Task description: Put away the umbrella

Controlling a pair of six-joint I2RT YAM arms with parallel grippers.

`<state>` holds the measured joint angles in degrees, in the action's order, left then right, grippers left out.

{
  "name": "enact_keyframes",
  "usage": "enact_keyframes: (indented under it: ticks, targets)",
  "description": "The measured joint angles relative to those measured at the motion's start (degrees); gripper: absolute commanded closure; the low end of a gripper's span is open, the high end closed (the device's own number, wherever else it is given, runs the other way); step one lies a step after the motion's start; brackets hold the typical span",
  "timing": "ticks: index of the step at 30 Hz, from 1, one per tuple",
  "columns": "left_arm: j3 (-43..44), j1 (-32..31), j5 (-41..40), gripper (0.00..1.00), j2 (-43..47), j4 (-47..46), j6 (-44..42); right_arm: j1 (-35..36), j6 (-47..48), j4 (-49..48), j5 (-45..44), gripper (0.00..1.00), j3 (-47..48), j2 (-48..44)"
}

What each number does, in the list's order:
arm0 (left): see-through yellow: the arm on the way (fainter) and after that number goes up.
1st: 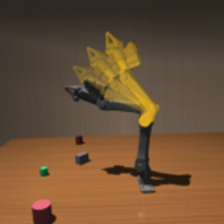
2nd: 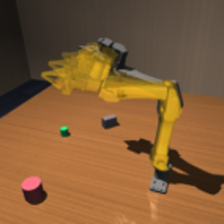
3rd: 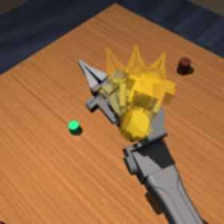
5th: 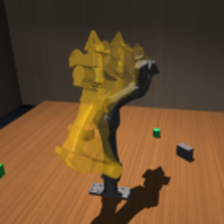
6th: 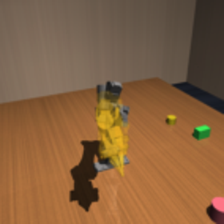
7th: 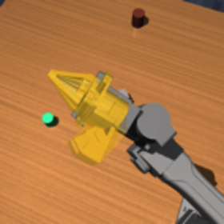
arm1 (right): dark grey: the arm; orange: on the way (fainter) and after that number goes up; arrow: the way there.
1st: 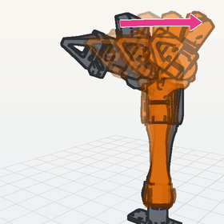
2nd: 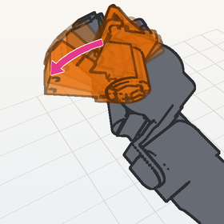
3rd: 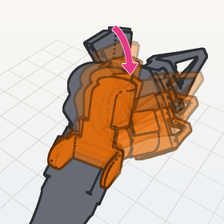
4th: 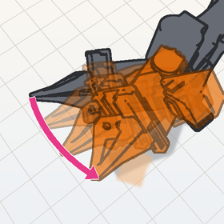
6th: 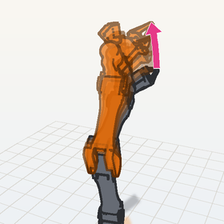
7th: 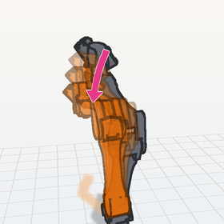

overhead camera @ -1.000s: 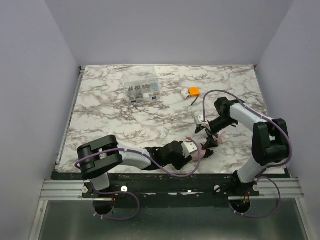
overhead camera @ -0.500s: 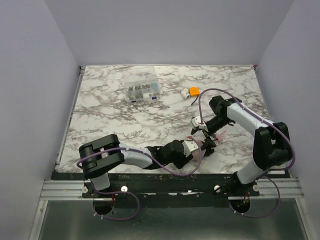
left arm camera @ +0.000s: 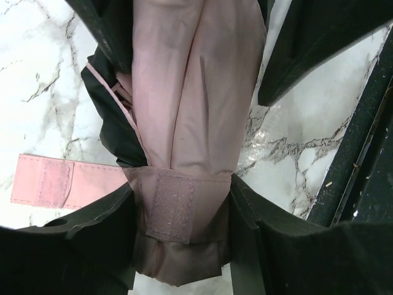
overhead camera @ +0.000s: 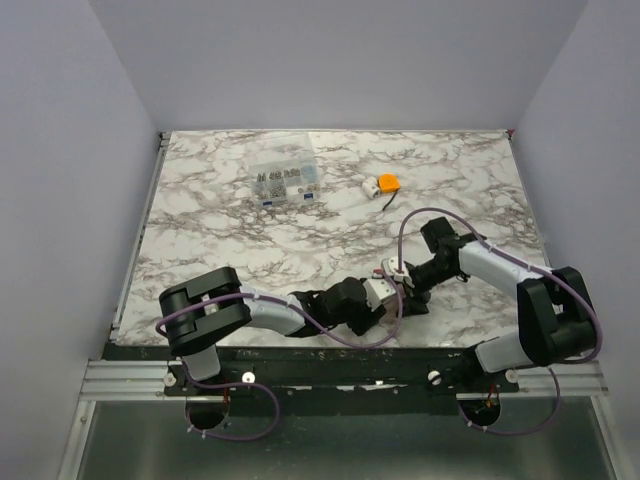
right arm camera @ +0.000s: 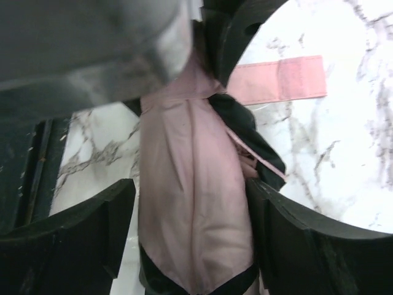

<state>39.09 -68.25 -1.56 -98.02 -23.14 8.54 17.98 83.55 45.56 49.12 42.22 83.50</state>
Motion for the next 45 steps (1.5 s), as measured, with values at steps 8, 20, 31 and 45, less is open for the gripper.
enact_keyframes:
  ticks: [8,20,31,45]
  targets:
    - [-2.45,1.53,3.32,0.93,0.44,-4.17,-0.59,1.77,-3.58,-7.82,-0.68,0.75,-2.95,-2.75]
    - [-8.76,6.16,7.61,0.08,9.11,-2.25,1.31,6.19,-9.44,-14.16,-1.22,0.90,-1.81,1.33]
    - [-17.18,9.27,2.27,0.02,34.10,-5.86,2.34,7.48,-18.86,-11.13,-5.16,0.92,4.76,9.18]
    - [-12.02,1.55,3.69,0.08,28.65,5.77,-22.95,6.91,-28.81,6.88,-3.98,0.93,22.08,25.59]
